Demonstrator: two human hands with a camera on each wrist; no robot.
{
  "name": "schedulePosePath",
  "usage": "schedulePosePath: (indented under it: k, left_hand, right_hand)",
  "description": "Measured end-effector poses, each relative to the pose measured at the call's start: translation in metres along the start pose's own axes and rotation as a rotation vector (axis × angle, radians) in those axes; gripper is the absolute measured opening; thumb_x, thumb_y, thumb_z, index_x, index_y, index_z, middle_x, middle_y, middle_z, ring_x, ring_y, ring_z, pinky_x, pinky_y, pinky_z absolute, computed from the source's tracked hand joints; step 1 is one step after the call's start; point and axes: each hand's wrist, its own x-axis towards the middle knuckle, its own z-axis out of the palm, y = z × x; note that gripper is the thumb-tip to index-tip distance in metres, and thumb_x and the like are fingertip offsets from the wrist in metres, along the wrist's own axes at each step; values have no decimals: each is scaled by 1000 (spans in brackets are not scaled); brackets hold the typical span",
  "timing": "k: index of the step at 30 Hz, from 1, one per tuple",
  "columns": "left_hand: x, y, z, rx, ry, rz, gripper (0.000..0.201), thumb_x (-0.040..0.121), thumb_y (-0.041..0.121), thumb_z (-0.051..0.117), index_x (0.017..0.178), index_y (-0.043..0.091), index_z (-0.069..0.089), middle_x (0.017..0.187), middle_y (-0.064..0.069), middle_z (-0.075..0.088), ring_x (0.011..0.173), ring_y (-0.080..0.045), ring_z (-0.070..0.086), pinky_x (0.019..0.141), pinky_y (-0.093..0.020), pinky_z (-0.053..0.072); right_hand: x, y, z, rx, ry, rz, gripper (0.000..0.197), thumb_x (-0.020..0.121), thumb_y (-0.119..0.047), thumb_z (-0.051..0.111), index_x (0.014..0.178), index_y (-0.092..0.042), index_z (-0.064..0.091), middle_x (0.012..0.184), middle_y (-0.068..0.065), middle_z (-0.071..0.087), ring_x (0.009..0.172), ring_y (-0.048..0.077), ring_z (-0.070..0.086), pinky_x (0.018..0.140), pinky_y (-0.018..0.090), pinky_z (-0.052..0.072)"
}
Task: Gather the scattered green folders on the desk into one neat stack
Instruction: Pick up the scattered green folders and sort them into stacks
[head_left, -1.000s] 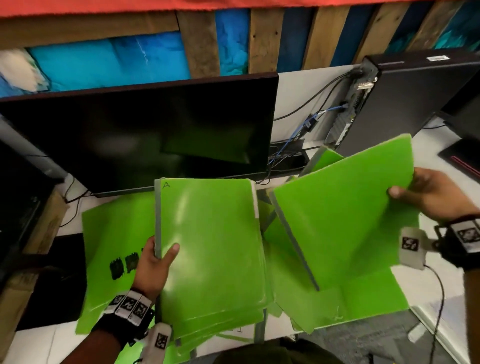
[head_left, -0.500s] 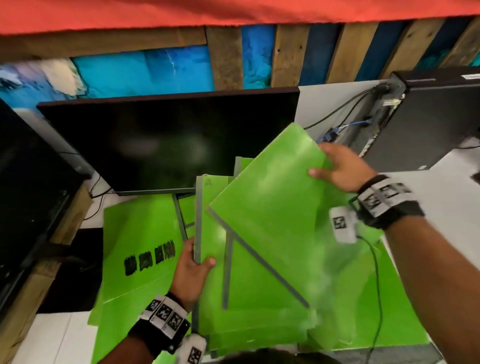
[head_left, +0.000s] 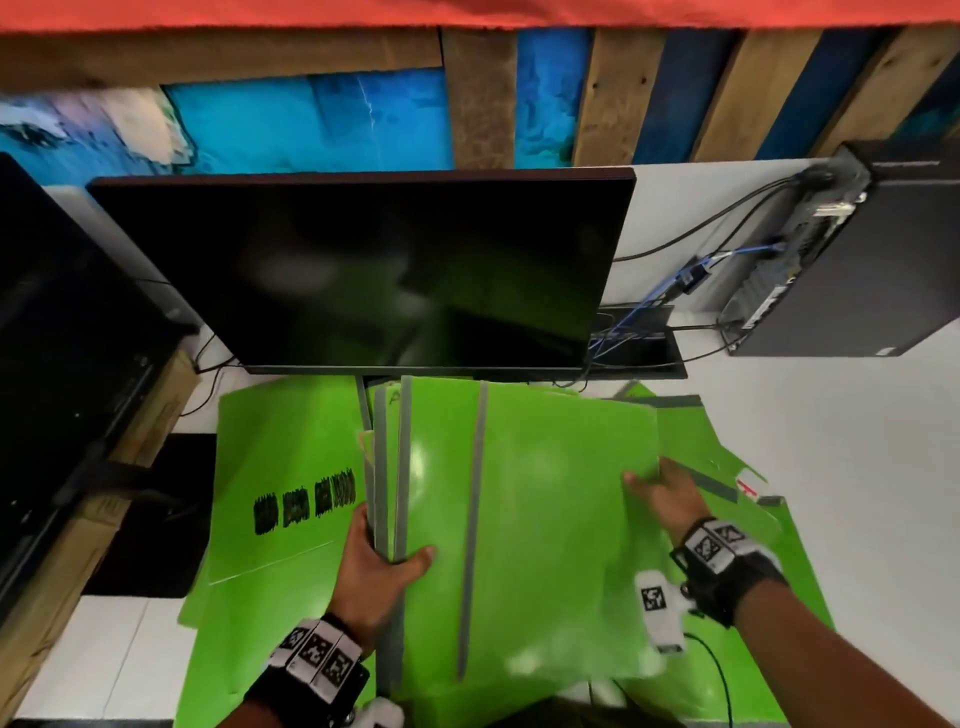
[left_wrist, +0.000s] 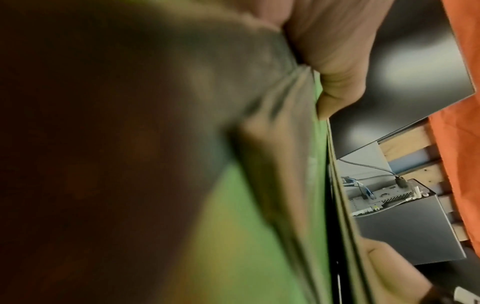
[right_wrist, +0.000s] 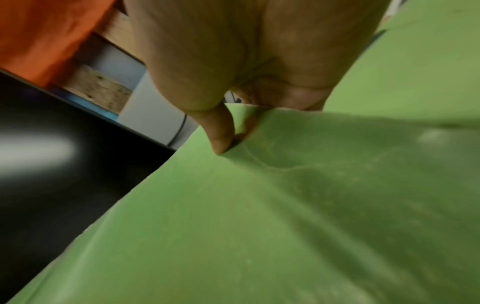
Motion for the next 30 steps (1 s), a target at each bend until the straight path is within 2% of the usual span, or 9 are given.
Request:
schedulePosePath:
  k: [2,5,8,10,12,18,22,27,30]
  left_hand:
    - [5,-1,8,-28,-15,7,60,71,-10,74,116,19,48,104,-4,67,85,-8,68,75,-21,56]
    - [7,2,21,-23,-69,60,50,80,-6,66,115,24,46,100,-4,65,84,-7,67,79,-27,57]
    - [5,2,30,-15,-111,61,39,95,10,50,114,42,39,112,18,53,96,11,57,86,-12,45]
    - [6,-6,30,-49,-112,0,33,97,36,43,128,44,34,131,25,40,117,11,45,105,-22,33]
    - [12,-18,27,-83,-151,-56,70,85,69,42,145,35,28,149,20,29,138,-5,29,117,-38,19]
    - [26,-7,44,-103,-148,-46,46,90,23,60,131,26,40,124,11,54,110,-5,51,102,-31,33]
    - [33,-8,40,-87,-41,-36,44,83,22,71,115,39,46,112,22,55,103,-4,53,96,-32,35]
    - [30,-18,22,-60,66,-68,42,68,30,81,94,13,53,71,1,48,71,-20,46,65,-32,39]
    - [29,-24,-3,-73,82,-115,46,67,29,79,98,6,55,70,-8,52,65,-22,48,59,-35,44]
  right_hand:
    - [-9,6,15,110,-54,28,28,88,-18,64,113,-11,54,119,8,62,108,25,55,100,38,40]
    - [-10,6,33,260,-37,31,51,87,-18,65,134,-13,45,137,8,53,122,27,50,106,43,36]
    - [-9,4,34,305,-20,-51,62,88,-19,63,144,-28,37,139,-4,48,130,26,44,109,48,33]
    - [-9,7,31,299,-63,-117,65,87,-17,64,144,-33,36,134,-11,51,128,22,46,110,47,33]
    - [-10,11,28,282,-110,-148,69,85,-17,67,143,-37,35,137,-10,53,128,19,48,111,49,33]
    - [-18,3,40,231,-106,-175,70,92,-26,58,150,-34,20,142,-13,42,126,10,40,107,34,29]
    - [-15,-2,43,123,-77,-234,67,95,-27,53,151,-31,18,150,-9,34,131,7,32,105,26,27]
    - [-13,-5,52,-103,-185,-258,70,95,-42,48,152,-31,10,153,3,31,137,25,37,109,38,30]
    - [-1,-8,45,-221,-230,-326,53,95,-46,45,144,-30,34,142,4,49,123,20,50,106,39,38]
